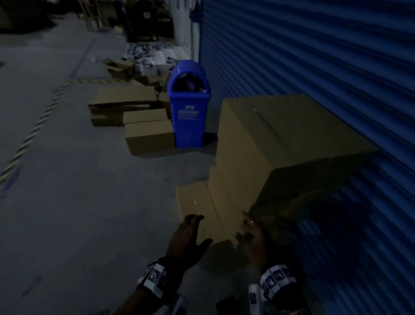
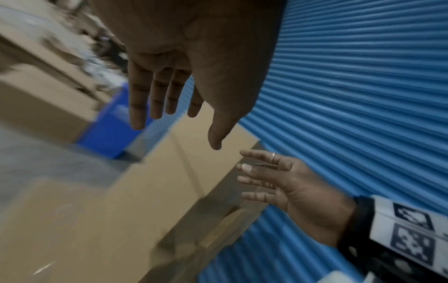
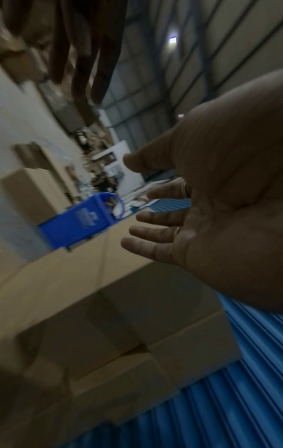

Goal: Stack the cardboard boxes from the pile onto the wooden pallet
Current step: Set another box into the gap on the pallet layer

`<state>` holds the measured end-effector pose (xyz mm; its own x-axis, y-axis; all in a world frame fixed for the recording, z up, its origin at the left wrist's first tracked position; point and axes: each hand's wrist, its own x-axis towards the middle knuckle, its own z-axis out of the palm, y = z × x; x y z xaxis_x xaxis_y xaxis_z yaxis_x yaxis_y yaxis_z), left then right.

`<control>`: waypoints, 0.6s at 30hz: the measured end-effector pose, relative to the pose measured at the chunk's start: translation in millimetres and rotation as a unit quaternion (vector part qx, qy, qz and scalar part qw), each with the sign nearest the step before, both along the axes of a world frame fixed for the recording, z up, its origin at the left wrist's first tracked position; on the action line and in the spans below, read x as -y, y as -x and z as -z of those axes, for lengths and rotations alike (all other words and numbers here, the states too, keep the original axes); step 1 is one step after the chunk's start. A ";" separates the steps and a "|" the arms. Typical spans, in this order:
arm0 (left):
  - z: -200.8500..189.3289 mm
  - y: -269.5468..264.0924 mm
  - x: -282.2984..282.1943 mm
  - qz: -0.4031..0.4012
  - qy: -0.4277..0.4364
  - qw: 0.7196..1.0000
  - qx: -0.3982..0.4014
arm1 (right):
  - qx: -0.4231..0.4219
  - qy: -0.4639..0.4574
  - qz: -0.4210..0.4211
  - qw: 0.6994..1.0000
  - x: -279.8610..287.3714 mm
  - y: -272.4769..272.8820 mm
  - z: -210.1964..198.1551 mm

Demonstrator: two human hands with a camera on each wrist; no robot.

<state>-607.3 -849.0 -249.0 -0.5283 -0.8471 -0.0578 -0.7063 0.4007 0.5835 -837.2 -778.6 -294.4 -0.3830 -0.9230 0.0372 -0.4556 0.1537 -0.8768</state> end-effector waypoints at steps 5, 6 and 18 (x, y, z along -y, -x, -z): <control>-39.2 121.0 47.0 0.057 0.051 0.996 -0.045 | -0.032 0.066 0.040 0.996 32.5 97.8 -50.8; -47.0 144.3 55.3 0.065 0.056 0.995 -0.056 | -0.046 0.083 0.047 0.994 39.3 118.1 -58.7; -64.7 269.8 139.1 0.070 0.114 0.979 -0.153 | -0.195 0.160 0.152 0.956 113.7 255.6 -101.7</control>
<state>-877.1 -988.1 -184.4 -0.6031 -0.7374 0.3043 -0.4408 0.6260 0.6433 -1092.8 -892.3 -192.7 -0.5313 -0.6888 0.4932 -0.7344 0.0844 -0.6734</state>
